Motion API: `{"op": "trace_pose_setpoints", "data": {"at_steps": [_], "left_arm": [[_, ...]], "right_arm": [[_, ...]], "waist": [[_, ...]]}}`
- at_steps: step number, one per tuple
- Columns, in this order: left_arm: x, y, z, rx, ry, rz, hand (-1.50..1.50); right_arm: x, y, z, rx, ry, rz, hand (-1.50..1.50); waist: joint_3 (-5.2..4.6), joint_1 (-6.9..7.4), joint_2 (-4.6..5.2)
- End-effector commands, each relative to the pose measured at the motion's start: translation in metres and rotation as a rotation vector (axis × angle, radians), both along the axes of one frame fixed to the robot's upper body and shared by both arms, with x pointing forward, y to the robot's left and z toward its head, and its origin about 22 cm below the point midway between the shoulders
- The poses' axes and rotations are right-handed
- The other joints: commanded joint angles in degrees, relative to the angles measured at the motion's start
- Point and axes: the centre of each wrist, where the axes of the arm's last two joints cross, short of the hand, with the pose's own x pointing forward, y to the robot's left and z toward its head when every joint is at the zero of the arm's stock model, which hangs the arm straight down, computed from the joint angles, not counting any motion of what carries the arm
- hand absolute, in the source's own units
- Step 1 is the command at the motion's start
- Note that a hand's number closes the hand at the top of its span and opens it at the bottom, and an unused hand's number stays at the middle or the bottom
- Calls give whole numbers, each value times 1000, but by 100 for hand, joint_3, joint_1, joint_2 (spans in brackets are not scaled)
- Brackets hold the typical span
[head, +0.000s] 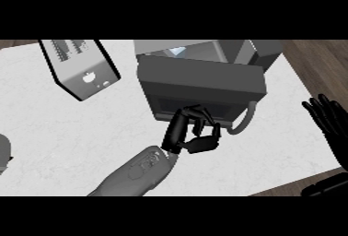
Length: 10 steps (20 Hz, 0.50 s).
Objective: Pick up the milk, place it into the microwave and close the microwave
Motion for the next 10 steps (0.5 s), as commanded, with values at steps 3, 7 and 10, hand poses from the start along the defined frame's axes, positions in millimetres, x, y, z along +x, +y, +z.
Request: {"op": "trace_pose_setpoints", "data": {"at_steps": [3,7,10], "left_arm": [[25,-9,29,-42,-15,112,-150],[32,-9,30,-31,28,167,-150],[43,-7,40,-64,47,239,-150]], "right_arm": [[8,-10,24,5,-52,27,-150],[18,-11,55,-67,-144,6,-150],[19,-27,100,-263,-296,-88,150]], "waist": [[18,-201,63],[11,-291,107],[3,-388,111]]}}
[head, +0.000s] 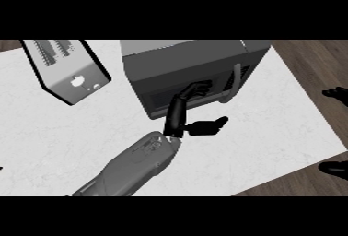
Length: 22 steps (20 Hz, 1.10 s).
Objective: Pick up the milk, place it into the microwave and close the microwave
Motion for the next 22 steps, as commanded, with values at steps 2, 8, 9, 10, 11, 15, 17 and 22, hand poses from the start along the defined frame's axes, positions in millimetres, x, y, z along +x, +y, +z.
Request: {"op": "trace_pose_setpoints", "data": {"at_steps": [2,8,9,10,11,15,17,22], "left_arm": [[17,-1,21,-68,-6,99,-150],[17,-3,24,-108,-9,132,-150],[20,-4,29,-117,-4,137,-150],[19,-3,25,-115,2,134,-150],[20,-4,26,-109,-4,136,-150],[20,-3,24,-123,4,145,-150],[17,-4,20,-115,-8,137,-150],[21,-4,24,-140,-15,143,-150]], "right_arm": [[3,-13,42,-147,-143,-88,150],[9,-15,56,-189,-189,-116,150],[10,-15,61,-186,-201,-120,150],[11,-13,58,-182,-202,-108,150],[12,-13,64,-196,-212,-117,150],[13,-16,68,-215,-220,-119,150],[16,-14,69,-212,-228,-132,150],[19,-15,76,-224,-240,-139,150]], "waist": [[-10,-122,68],[1,-10,175],[3,-10,136],[10,9,180],[6,19,195],[11,-21,229],[10,23,245],[8,34,263]]}}
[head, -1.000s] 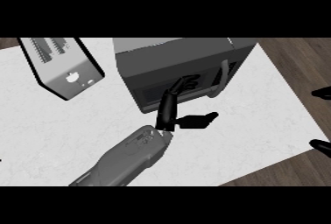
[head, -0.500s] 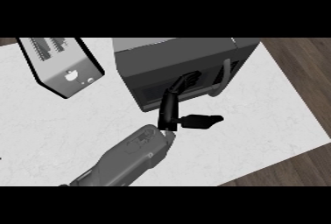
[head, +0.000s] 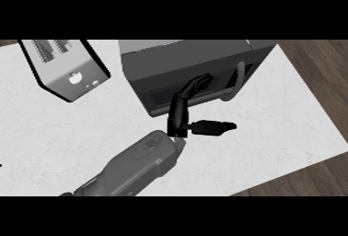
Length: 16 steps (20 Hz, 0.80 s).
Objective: Pick up the milk, place it into the microwave and close the microwave
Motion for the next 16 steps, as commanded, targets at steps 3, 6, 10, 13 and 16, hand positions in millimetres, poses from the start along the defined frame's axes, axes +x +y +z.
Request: {"op": "trace_pose_setpoints", "data": {"at_steps": [3,6,10,13,16], "left_arm": [[27,4,17,-20,-4,97,-150],[20,2,14,-21,-25,64,-150],[23,3,13,-29,-16,63,-150],[25,2,15,-28,-31,64,-150],[25,3,14,-31,-31,77,-150]], "right_arm": [[4,0,4,-6,-12,-4,150],[14,17,-47,282,130,134,-150],[17,12,-51,313,191,156,-150],[20,10,-54,330,226,179,-150],[22,1,-49,347,229,176,-150]], "waist": [[3,-16,65],[41,116,131],[14,75,130],[12,77,142],[14,21,130]]}}
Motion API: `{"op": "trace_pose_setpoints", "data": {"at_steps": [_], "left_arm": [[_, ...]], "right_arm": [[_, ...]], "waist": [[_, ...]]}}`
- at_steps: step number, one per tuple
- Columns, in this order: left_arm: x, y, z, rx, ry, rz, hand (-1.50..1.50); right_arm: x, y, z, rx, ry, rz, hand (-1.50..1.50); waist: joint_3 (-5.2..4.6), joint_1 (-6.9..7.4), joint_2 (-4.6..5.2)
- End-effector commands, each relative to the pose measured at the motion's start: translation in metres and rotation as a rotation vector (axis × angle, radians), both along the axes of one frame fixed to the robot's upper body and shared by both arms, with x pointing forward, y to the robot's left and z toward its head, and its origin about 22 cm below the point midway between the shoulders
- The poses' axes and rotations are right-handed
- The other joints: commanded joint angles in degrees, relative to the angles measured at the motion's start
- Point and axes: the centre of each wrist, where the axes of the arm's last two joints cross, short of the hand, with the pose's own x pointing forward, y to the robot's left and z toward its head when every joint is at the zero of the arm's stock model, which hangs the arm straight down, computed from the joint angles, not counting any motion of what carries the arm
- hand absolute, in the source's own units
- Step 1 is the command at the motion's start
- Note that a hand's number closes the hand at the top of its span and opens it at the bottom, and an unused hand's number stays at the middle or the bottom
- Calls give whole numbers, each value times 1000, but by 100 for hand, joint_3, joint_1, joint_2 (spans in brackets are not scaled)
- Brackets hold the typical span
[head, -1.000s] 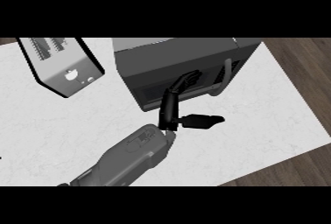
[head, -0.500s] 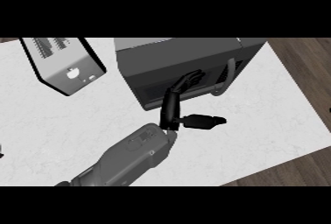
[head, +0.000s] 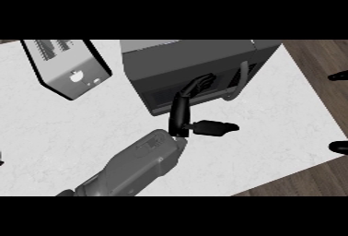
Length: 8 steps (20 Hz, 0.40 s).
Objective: Pick up the milk, place it into the microwave and close the microwave
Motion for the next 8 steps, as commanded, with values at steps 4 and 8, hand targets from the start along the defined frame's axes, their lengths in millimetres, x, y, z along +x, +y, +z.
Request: {"op": "trace_pose_setpoints", "data": {"at_steps": [4,8], "left_arm": [[26,6,14,-17,11,99,-150],[24,7,10,-20,10,106,-150]], "right_arm": [[8,-13,8,39,27,39,-150],[10,-18,7,68,41,46,-150]], "waist": [[-13,-20,39],[-9,-53,65]]}}
